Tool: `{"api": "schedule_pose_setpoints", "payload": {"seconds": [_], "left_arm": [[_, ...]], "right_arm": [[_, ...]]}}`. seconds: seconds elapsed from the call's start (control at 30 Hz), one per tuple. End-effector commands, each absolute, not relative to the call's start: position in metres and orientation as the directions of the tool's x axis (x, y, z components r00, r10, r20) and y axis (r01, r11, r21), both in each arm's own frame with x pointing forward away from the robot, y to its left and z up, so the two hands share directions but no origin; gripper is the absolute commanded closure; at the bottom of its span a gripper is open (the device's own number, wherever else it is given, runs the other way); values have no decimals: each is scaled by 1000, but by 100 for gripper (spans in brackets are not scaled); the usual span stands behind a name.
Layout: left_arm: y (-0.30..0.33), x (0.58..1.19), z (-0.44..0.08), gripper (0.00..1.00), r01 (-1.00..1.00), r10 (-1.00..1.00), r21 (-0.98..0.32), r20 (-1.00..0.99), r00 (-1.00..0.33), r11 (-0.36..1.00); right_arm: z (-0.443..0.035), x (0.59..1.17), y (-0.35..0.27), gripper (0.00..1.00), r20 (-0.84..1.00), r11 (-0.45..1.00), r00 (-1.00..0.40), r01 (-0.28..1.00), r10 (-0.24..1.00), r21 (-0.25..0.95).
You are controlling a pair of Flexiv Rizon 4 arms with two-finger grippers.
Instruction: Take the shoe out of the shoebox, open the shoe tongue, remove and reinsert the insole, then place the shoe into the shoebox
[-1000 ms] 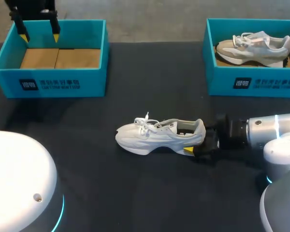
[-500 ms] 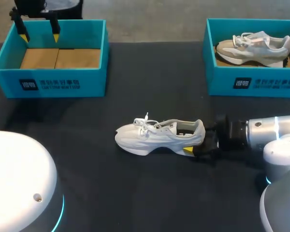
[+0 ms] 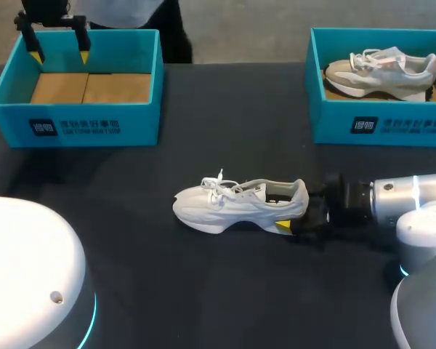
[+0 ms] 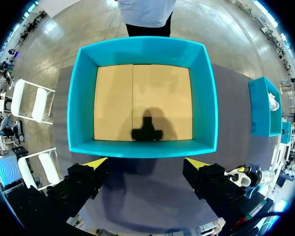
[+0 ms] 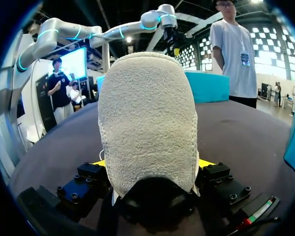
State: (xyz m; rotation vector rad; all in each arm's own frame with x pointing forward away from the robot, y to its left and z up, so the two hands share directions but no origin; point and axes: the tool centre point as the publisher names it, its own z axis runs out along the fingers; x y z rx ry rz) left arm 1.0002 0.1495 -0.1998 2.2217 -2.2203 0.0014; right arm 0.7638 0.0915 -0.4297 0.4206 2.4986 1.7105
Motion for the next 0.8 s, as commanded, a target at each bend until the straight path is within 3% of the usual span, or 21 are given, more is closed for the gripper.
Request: {"api": "schedule_pose_setpoints", "payload": {"seconds": [0.03,0.3,0.8], "left_arm": [[128,988,-186,0,-1000,-999,-2,34,-16,16],[54,963,-176,0,-998,-1000,-56,-20,6,-4],[-46,913,-191,0,-1000,-1000,17,21,18,-17]], "right_arm": [[-432,765,93,100,84,340,-958,178,273,923],[-432,765,93,100,84,340,-958,178,273,923],[-432,765,93,100,84,340,-958,178,273,923]]}}
